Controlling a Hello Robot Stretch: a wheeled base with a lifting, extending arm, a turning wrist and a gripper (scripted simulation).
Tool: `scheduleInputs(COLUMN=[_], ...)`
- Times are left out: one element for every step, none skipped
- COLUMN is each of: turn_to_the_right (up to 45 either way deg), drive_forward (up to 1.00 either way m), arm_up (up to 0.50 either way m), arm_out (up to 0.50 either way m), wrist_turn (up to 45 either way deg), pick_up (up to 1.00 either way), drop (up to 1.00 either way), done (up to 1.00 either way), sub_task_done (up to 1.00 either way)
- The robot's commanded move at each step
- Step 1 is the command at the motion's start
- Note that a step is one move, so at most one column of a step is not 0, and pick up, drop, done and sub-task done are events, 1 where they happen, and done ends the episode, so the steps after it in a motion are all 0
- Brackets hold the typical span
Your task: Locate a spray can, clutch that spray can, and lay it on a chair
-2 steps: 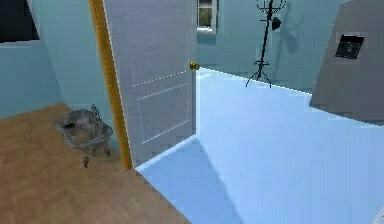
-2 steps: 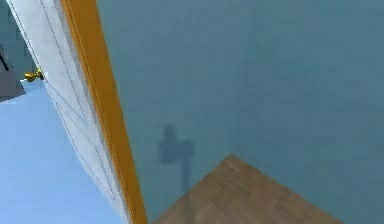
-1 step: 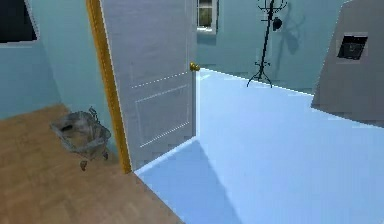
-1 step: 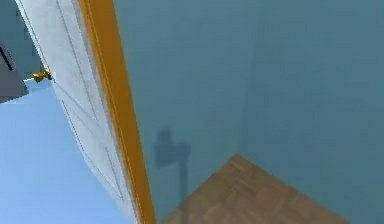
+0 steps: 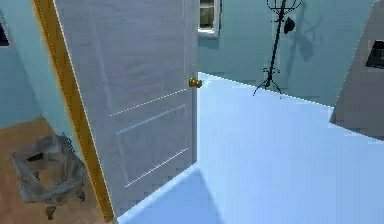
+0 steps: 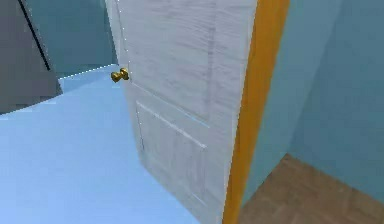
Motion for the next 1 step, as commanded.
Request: scheduleInputs(turn_to_the_right=[27.0], drive_forward=[0.0], arm_up=[0.0], arm_out=[0.0], wrist_turn=[0.0], pick_up=[0.0], drop=[0.0], done=[0.0], sub_task_done=[0.0])
